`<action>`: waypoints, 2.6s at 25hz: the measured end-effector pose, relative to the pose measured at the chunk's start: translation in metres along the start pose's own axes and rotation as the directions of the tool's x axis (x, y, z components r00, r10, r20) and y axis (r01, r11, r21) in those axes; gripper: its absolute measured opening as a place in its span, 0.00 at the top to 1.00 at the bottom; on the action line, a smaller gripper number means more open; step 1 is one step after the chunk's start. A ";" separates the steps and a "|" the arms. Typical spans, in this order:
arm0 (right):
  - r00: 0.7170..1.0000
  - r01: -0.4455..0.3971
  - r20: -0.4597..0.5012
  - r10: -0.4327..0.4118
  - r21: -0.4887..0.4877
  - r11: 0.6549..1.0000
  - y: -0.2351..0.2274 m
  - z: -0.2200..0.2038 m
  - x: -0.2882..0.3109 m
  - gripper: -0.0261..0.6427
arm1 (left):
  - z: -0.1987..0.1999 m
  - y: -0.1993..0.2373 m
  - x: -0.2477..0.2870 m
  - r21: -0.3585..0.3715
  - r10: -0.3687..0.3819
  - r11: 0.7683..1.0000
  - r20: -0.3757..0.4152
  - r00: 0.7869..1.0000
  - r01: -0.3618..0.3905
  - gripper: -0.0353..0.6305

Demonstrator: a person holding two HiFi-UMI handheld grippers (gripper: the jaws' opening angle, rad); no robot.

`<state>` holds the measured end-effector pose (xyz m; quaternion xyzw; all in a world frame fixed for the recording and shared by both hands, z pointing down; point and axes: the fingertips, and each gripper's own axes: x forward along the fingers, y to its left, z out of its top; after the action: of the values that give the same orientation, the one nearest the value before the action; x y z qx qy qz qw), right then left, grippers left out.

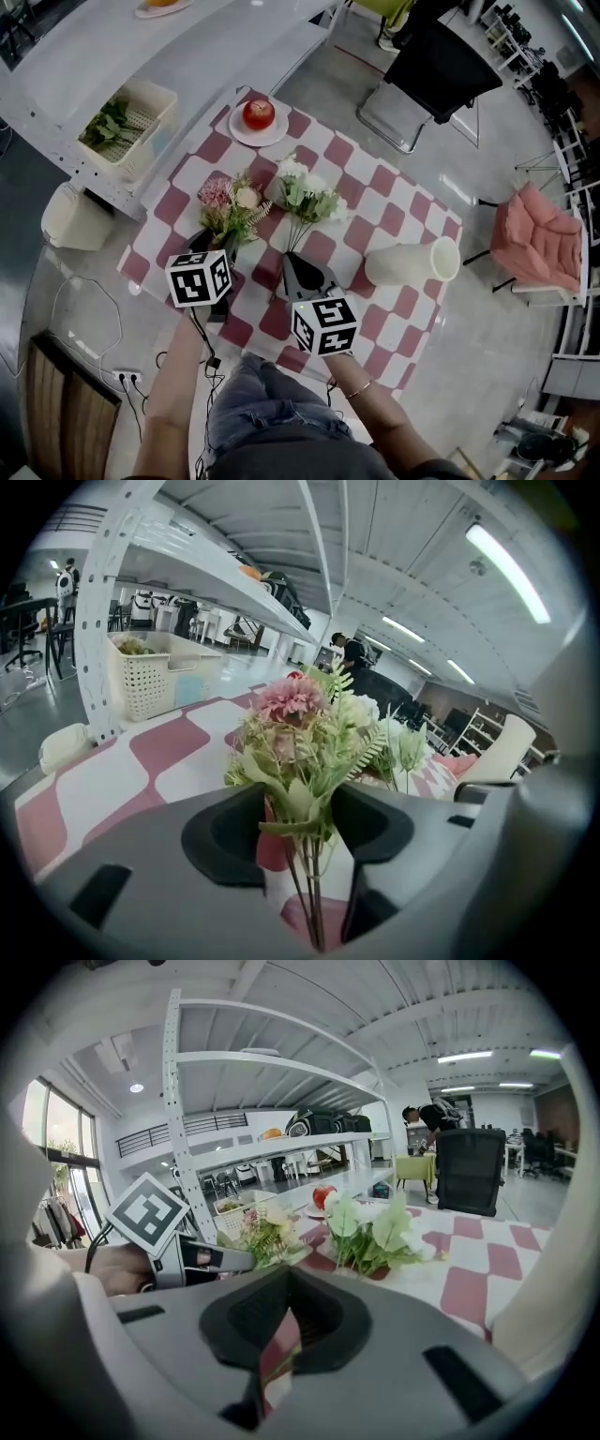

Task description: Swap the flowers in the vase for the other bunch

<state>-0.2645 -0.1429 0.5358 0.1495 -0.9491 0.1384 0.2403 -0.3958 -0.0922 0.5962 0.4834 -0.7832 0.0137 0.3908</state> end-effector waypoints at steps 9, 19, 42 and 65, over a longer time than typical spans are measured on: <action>1.000 0.013 -0.009 -0.013 0.023 1.000 -0.015 -0.004 0.003 0.95 | -0.002 -0.002 0.018 -0.032 -0.035 0.999 -0.096 0.995 0.032 0.67; 1.000 0.026 -0.011 -0.026 0.037 0.999 -0.024 -0.005 -0.001 0.95 | -0.004 -0.007 0.021 -0.014 -0.087 0.996 -0.192 0.978 0.086 0.75; 0.998 0.048 0.049 -0.049 0.029 0.998 -0.024 0.004 -0.046 0.95 | 0.023 -0.031 -0.037 0.033 0.012 0.999 0.052 0.999 -0.014 0.85; 0.947 0.250 0.188 -0.262 0.084 0.965 -0.058 -0.005 -0.182 0.94 | 0.080 -0.218 -0.142 0.343 -0.373 0.902 0.308 0.875 0.263 0.85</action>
<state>-0.0890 -0.1551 0.4608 0.2913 -0.9363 0.1184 0.1562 -0.2441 -0.1342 0.3748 0.6528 -0.7401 -0.0268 0.1594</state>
